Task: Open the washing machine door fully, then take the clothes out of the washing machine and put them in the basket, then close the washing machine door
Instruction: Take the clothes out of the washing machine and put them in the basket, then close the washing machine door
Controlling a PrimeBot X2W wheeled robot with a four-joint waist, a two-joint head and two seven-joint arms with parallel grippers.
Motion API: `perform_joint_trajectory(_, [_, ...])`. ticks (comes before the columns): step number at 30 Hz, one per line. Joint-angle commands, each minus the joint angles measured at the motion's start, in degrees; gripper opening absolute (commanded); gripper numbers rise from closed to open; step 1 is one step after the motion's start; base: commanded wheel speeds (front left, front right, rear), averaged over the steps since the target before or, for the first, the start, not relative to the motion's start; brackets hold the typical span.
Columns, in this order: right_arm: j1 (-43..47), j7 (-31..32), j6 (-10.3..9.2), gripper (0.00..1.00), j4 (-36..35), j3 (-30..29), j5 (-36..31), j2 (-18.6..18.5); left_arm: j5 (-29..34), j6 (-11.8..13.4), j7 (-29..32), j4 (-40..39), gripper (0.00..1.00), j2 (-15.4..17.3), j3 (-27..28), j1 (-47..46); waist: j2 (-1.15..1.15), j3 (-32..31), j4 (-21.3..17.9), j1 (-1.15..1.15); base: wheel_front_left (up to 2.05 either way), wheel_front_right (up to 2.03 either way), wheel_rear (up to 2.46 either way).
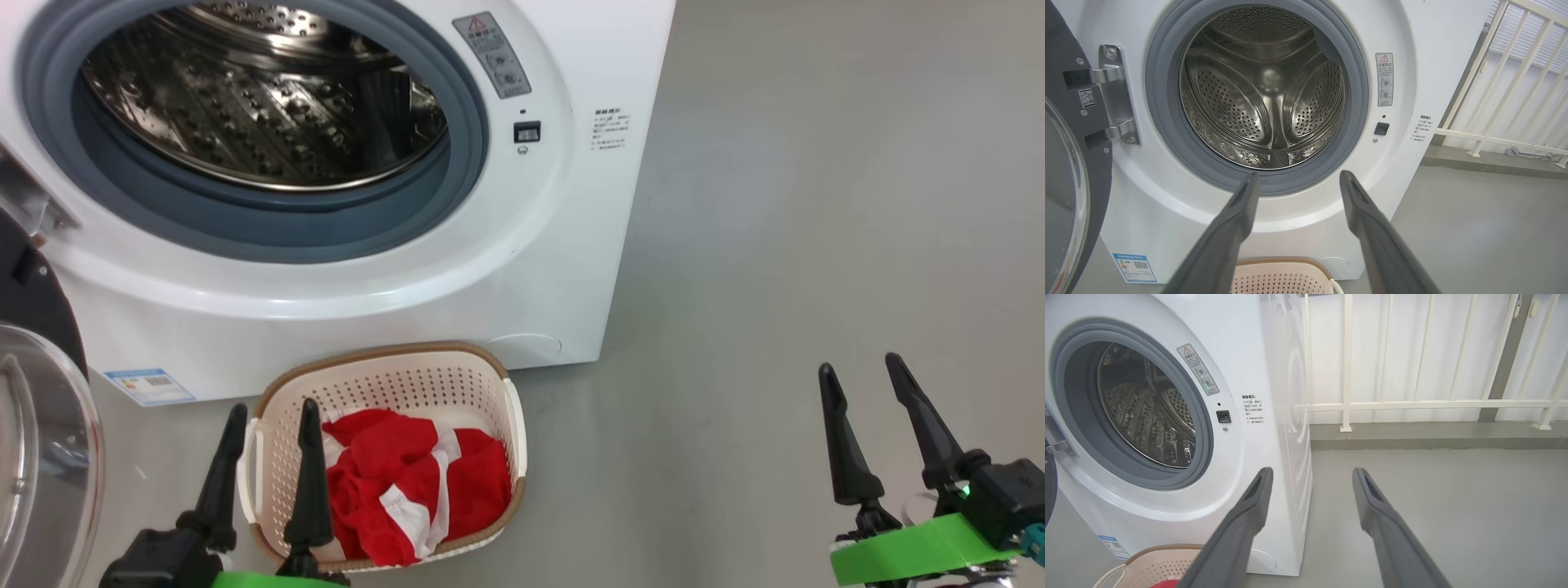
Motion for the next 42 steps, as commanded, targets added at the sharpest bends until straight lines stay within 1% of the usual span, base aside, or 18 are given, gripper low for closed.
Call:
perform_joint_trajectory(1, [0.81, -0.37, 0.35, 1.0, -1.66, 0.54, -0.45, -0.75, -0.45, 0.47, -0.46, -1.71, 1.0, 0.48, 2.27, 0.72, 0.0, -1.53, 0.12, 0.0, 0.0, 0.0, 0.0])
perform_joint_trajectory(12, [3.27, -0.37, 0.35, 1.0, -2.44, -0.16, -1.16, -0.75, 0.0, -0.06, -0.46, -2.71, 1.0, 0.48, 3.34, 3.53, 0.0, -4.13, 0.03, 0.0, 0.0, 0.0, 0.0])
perform_joint_trajectory(22, [4.9, -0.37, 0.35, 1.0, -2.22, -0.03, -1.07, -0.75, 1.26, -0.48, -0.46, -1.93, 1.0, 0.48, 3.46, 5.53, 0.0, -7.05, -0.38, 0.0, 0.0, 0.0, 0.0])
perform_joint_trajectory(42, [6.2, -0.37, 0.35, 1.0, -2.14, 0.43, -1.01, -0.75, 2.53, -0.84, -0.46, 0.03, 1.0, 0.48, 3.77, 6.76, 0.0, -9.1, -0.44, 0.0, 0.0, 0.0, 0.0])
